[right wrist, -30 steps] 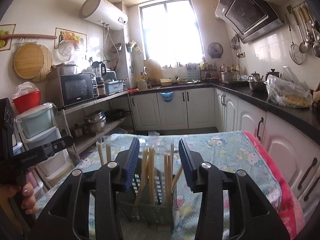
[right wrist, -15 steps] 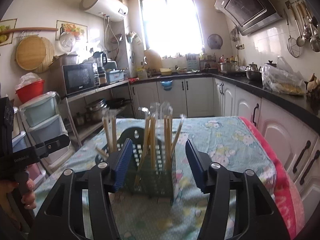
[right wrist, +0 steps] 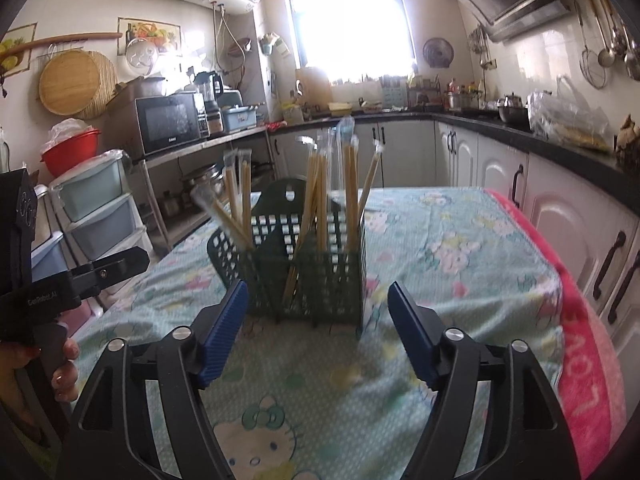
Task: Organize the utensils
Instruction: 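Pull the open left gripper back from the caddy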
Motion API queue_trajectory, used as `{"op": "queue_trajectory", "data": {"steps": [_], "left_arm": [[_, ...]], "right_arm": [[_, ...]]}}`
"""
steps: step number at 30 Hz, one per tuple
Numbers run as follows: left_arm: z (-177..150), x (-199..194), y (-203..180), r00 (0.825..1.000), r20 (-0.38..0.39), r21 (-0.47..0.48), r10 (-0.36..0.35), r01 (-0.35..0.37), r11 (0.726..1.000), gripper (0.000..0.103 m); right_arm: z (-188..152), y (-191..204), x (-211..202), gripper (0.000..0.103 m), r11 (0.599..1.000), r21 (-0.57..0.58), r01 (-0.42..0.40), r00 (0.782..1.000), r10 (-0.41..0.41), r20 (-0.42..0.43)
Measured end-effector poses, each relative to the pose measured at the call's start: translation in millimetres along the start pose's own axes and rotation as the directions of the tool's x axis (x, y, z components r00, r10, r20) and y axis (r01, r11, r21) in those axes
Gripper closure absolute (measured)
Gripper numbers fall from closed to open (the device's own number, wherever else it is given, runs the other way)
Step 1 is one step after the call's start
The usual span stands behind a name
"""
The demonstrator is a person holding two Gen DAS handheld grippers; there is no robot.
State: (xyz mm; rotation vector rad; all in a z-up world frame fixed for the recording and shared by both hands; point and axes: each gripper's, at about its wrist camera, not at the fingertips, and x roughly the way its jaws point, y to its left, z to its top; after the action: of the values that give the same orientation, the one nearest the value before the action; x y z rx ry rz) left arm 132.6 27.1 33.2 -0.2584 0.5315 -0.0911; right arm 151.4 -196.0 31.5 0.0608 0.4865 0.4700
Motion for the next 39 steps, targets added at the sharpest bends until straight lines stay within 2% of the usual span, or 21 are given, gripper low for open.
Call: {"op": "queue_trajectory", "data": {"steps": [9, 16, 26, 34, 39], "left_arm": [[-30, 1, 3, 0.999, -0.024, 0.004, 0.026, -0.026, 1.000, 0.011], [-51, 2, -1, 0.999, 0.017, 0.030, 0.039, -0.039, 0.999, 0.011], [-69, 0, -13, 0.997, 0.067, 0.070, 0.022, -0.027, 0.997, 0.011], [-81, -2, -17, 0.994, 0.111, 0.093, 0.018, -0.028, 0.995, 0.011], [-82, -6, -18, 0.990, 0.139, 0.095, 0.008, -0.021, 0.995, 0.011]], "right_arm": [[-29, 3, -2, 0.017, 1.000, 0.000, 0.012, 0.999, -0.012, -0.041], [-46, 4, -11, 0.009, 0.998, -0.011, 0.057, 0.998, -0.056, 0.009], [-63, 2, -23, 0.007, 0.996, 0.008, 0.089, 0.994, -0.089, 0.065], [-74, 5, -35, 0.007, 0.993, 0.000, 0.120, 0.983, -0.119, 0.142], [-77, 12, -32, 0.007, 0.989, -0.033, 0.145, 0.981, -0.139, 0.136]]}}
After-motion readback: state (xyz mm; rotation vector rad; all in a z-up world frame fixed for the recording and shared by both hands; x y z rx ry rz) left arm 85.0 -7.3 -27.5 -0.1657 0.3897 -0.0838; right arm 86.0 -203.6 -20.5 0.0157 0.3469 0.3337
